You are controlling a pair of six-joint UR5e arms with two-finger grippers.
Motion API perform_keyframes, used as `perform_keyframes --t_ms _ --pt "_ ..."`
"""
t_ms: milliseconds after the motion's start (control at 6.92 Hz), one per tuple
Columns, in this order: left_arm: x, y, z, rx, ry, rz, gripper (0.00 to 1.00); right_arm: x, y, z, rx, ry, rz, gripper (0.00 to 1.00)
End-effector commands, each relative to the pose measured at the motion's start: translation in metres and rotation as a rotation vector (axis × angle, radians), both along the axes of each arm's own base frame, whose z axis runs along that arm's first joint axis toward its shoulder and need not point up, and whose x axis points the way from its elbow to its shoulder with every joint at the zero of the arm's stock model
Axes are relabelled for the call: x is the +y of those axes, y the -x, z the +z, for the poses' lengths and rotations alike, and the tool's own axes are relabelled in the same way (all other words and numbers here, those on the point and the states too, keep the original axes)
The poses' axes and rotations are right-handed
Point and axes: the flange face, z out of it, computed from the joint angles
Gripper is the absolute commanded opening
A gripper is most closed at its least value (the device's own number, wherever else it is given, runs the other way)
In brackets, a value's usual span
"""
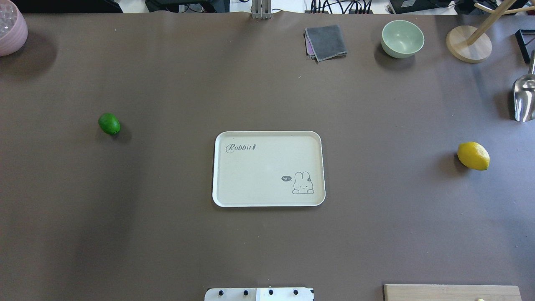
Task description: Place all lemons on tray
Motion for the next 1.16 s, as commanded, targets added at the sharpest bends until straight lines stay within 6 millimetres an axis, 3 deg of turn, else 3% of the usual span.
perform_keyframes --t_ms 0,144,433,722,867,1011 --pt "0.001 -0.001 -0.011 0.001 -0.023 0.003 0.99 0.0 0.0 -0.001 -0.002 -0.001 0.0 1.0" --pt "0.008 -0.002 -0.016 0.008 -0.029 0.004 0.99 0.0 0.0 -0.002 -0.002 -0.002 0.001 1.0" --pt "0.003 -0.002 -0.022 0.008 -0.043 0.004 0.99 -0.005 0.002 -0.008 -0.033 -0.076 0.004 1.0" --pt "-0.025 -0.003 -0.053 -0.001 -0.327 0.005 0.99 -0.007 0.004 -0.014 -0.064 -0.105 0.011 1.0" --pt "-0.061 -0.006 -0.053 0.012 -0.461 -0.006 0.99 -0.014 0.008 -0.025 -0.112 -0.156 0.01 1.0" --pt "-0.062 -0.02 -0.06 0.081 -0.481 0.003 0.99 -0.02 0.006 -0.035 -0.109 -0.212 0.03 1.0"
